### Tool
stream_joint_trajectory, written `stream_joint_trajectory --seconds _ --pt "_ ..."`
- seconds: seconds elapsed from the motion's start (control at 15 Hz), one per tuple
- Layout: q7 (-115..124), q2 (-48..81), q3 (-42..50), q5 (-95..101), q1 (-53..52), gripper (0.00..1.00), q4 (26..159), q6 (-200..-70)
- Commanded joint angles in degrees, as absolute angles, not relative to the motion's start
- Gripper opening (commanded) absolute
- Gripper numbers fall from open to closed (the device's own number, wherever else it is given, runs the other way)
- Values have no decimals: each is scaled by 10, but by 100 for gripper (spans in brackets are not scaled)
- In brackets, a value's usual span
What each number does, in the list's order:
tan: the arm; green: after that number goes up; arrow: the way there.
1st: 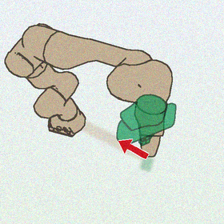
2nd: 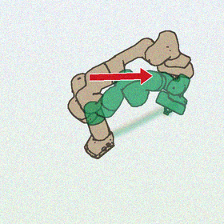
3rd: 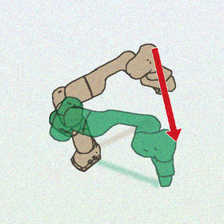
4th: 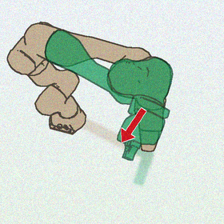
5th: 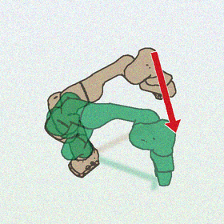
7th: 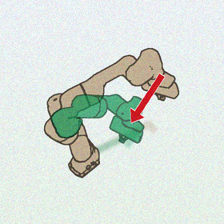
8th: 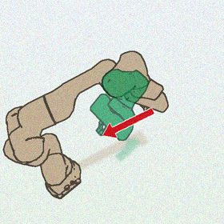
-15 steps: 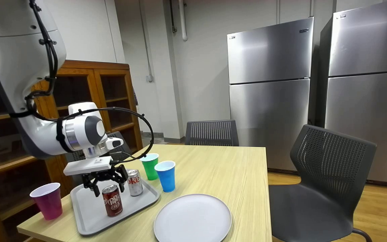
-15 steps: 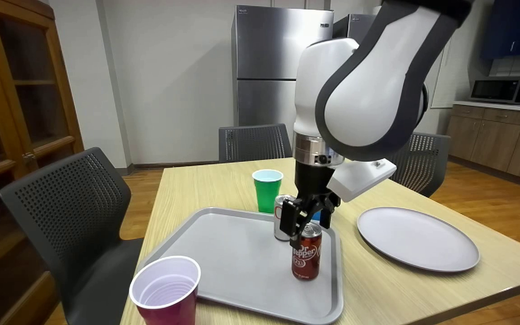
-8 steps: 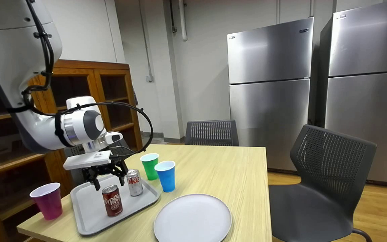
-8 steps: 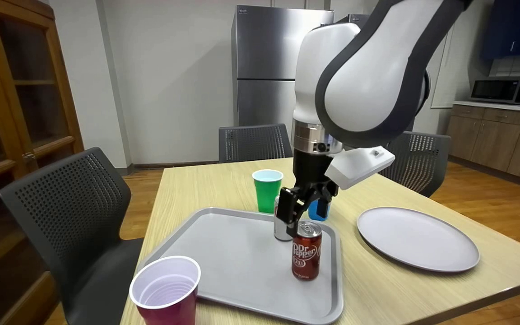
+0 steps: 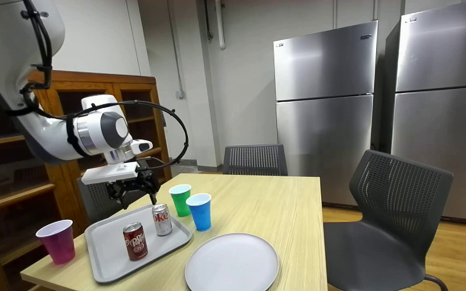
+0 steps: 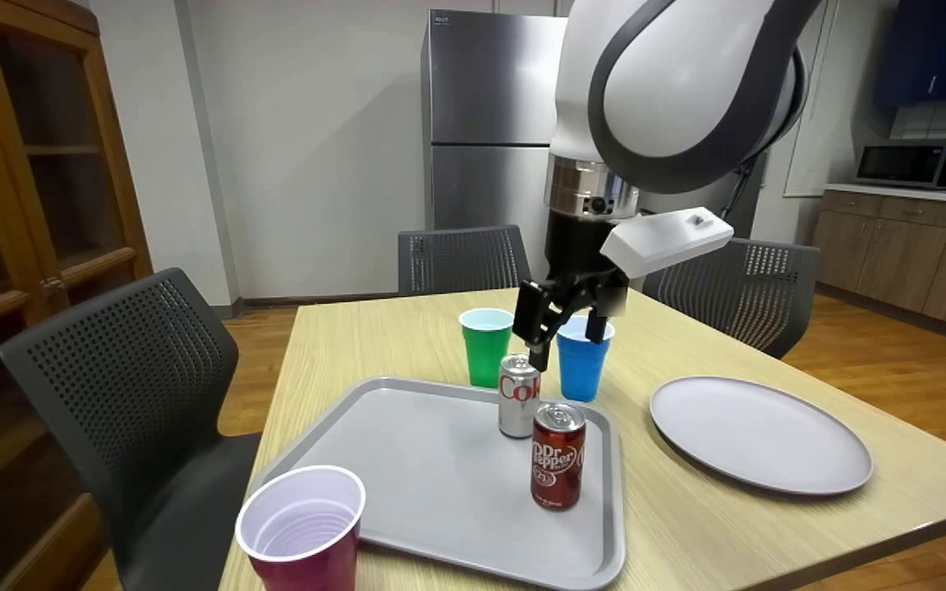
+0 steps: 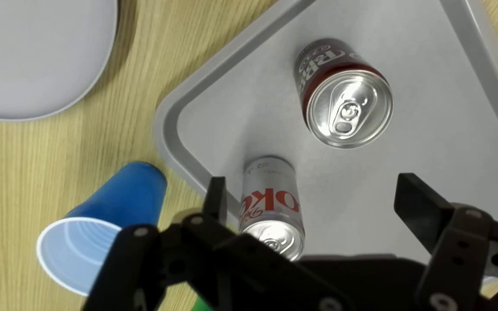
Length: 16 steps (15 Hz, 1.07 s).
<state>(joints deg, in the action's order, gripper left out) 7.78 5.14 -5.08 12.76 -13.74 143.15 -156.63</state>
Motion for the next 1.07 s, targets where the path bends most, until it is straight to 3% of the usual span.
stream_joint_trajectory --seconds 0.0,1.0 --pt "55 2 -61 100 -114 100 1443 -1532" --pt "56 15 -64 94 -109 100 1437 -1547"
